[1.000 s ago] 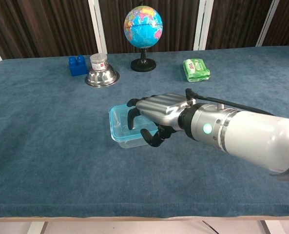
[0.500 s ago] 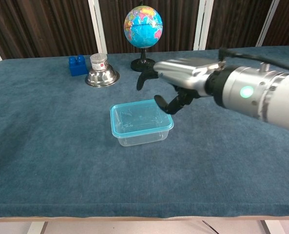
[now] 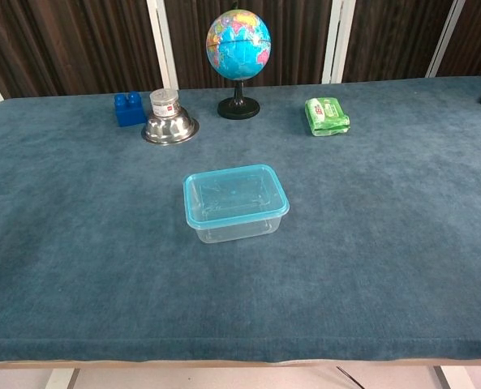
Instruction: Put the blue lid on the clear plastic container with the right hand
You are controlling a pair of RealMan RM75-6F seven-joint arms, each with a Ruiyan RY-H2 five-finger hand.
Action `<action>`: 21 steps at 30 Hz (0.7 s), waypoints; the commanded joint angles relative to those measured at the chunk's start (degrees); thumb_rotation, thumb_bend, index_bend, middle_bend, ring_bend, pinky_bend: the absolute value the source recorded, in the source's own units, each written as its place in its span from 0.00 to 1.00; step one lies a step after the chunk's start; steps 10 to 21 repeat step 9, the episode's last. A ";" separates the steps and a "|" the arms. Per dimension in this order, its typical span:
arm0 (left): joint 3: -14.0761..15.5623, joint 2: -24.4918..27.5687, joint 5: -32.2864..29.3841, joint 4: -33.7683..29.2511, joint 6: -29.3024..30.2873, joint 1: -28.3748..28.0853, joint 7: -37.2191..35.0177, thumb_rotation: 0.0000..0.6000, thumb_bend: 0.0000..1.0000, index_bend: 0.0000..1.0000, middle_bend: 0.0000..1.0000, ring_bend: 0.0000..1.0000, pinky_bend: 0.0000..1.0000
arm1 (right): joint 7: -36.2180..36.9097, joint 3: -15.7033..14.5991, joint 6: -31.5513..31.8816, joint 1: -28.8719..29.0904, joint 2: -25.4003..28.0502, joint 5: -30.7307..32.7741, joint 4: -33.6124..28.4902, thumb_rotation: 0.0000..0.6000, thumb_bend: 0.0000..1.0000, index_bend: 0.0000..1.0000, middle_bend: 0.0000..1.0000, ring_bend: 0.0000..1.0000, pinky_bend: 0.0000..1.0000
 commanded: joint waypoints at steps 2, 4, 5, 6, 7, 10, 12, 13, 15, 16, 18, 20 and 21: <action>0.31 -0.24 0.67 -0.13 0.10 0.10 0.76 1.00 0.37 0.00 0.01 0.00 0.00 | 6.99 -1.98 8.41 -9.53 0.11 -3.93 11.33 1.00 0.26 0.00 0.00 0.00 0.00; 0.55 -0.28 0.99 -0.28 -0.17 0.06 1.49 1.00 0.37 0.00 0.01 0.00 0.00 | 8.03 -1.13 9.33 -10.22 0.08 -5.69 11.63 1.00 0.26 0.00 0.00 0.00 0.00; 0.59 -0.36 1.09 -0.36 -0.19 0.05 1.71 1.00 0.37 0.00 0.01 0.00 0.00 | 8.29 -0.88 9.47 -10.55 0.13 -6.15 11.81 1.00 0.25 0.00 0.00 0.00 0.00; 0.65 -0.45 1.34 -0.44 -0.20 0.00 1.91 1.00 0.37 0.00 0.01 0.00 0.00 | 8.45 -0.64 9.20 -10.92 0.32 -6.39 11.97 1.00 0.25 0.00 0.00 0.00 0.00; 0.72 -0.50 1.55 -0.46 -0.22 -0.04 2.02 1.00 0.37 0.00 0.01 0.00 0.00 | 8.72 -0.46 8.78 -11.11 0.53 -6.41 12.01 1.00 0.25 0.00 0.00 0.00 0.00; 0.85 -0.62 1.88 -0.49 -0.18 -0.04 2.27 1.00 0.37 0.00 0.01 0.00 0.00 | 9.71 0.03 7.76 -11.35 0.99 -6.24 11.95 1.00 0.25 0.00 0.00 0.00 0.00; 0.85 -0.62 1.88 -0.49 -0.18 -0.04 2.27 1.00 0.37 0.00 0.01 0.00 0.00 | 9.71 0.03 7.76 -11.35 0.99 -6.24 11.95 1.00 0.25 0.00 0.00 0.00 0.00; 0.85 -0.62 1.88 -0.49 -0.18 -0.04 2.27 1.00 0.37 0.00 0.01 0.00 0.00 | 9.71 0.03 7.76 -11.35 0.99 -6.24 11.95 1.00 0.25 0.00 0.00 0.00 0.00; 0.85 -0.62 1.88 -0.49 -0.18 -0.04 2.27 1.00 0.37 0.00 0.01 0.00 0.00 | 9.71 0.03 7.76 -11.35 0.99 -6.24 11.95 1.00 0.25 0.00 0.00 0.00 0.00; 0.85 -0.62 1.88 -0.49 -0.18 -0.04 2.27 1.00 0.37 0.00 0.01 0.00 0.00 | 9.71 0.03 7.76 -11.35 0.99 -6.24 11.95 1.00 0.25 0.00 0.00 0.00 0.00; 0.85 -0.62 1.88 -0.49 -0.18 -0.04 2.27 1.00 0.37 0.00 0.01 0.00 0.00 | 9.71 0.03 7.76 -11.35 0.99 -6.24 11.95 1.00 0.25 0.00 0.00 0.00 0.00; 0.85 -0.62 1.88 -0.49 -0.18 -0.04 2.27 1.00 0.37 0.00 0.01 0.00 0.00 | 9.71 0.03 7.76 -11.35 0.99 -6.24 11.95 1.00 0.25 0.00 0.00 0.00 0.00; 0.85 -0.62 1.88 -0.49 -0.18 -0.04 2.27 1.00 0.37 0.00 0.01 0.00 0.00 | 9.71 0.03 7.76 -11.35 0.99 -6.24 11.95 1.00 0.25 0.00 0.00 0.00 0.00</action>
